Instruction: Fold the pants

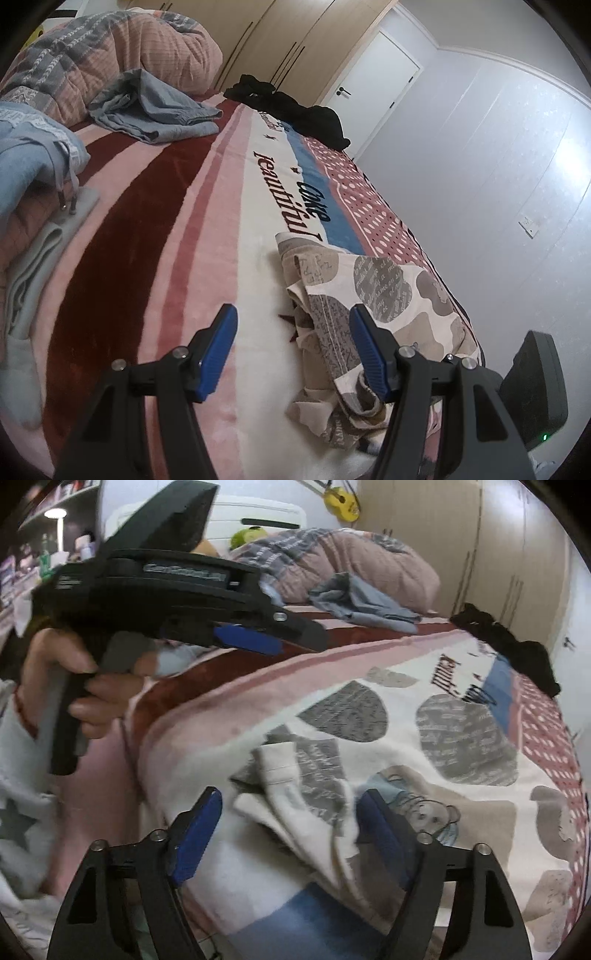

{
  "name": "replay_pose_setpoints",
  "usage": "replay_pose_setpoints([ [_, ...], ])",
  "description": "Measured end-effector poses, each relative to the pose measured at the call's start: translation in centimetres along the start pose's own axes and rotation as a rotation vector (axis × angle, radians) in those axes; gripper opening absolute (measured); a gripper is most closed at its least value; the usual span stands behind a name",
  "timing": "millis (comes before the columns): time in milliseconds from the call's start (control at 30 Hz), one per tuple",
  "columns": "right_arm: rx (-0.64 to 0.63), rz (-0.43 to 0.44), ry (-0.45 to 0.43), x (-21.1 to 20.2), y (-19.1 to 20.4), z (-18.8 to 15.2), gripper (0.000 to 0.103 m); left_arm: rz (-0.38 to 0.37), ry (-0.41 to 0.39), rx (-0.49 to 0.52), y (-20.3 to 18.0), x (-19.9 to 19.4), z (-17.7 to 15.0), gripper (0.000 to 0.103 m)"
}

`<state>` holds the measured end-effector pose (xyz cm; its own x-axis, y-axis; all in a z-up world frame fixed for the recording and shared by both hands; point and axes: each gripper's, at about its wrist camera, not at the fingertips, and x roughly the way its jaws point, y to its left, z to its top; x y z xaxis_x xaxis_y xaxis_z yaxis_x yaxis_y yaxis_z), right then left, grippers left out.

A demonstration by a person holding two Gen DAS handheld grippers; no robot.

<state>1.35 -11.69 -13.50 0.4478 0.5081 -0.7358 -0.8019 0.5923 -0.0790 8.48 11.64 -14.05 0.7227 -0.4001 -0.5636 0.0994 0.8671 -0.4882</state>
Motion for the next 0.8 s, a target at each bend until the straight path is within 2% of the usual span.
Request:
replay_pose_setpoints([
  [167, 0.057, 0.0, -0.007, -0.9, -2.0, -0.3, 0.04, -0.01, 0.003, 0.0, -0.1, 0.1, 0.1, 0.059],
  [200, 0.064, -0.003, -0.01, -0.9, -2.3, -0.3, 0.034, -0.012, 0.003, 0.0, -0.2, 0.1, 0.1, 0.059],
  [267, 0.105, 0.026, -0.015, -1.0, -3.0, -0.4, 0.029, -0.015, 0.005, 0.0, -0.3, 0.3, 0.1, 0.059],
  [333, 0.147, 0.062, -0.016, -0.7, -3.5, -0.5, 0.01, -0.014, 0.01, 0.001, -0.5, 0.5, 0.2, 0.059],
  [500, 0.245, 0.075, -0.094, -1.6, -4.7, -0.8, 0.005, -0.018, 0.029, -0.004, -0.4, 1.1, 0.5, 0.059],
  [700, 0.358, 0.003, -0.165, -4.4, -8.0, -1.4, 0.005, -0.037, 0.061, 0.005, -0.7, 2.7, 1.3, 0.059],
  [800, 0.404, -0.033, -0.181, -5.6, -9.4, -2.0, 0.005, -0.058, 0.09, 0.017, -1.4, 3.9, 1.7, 0.048],
])
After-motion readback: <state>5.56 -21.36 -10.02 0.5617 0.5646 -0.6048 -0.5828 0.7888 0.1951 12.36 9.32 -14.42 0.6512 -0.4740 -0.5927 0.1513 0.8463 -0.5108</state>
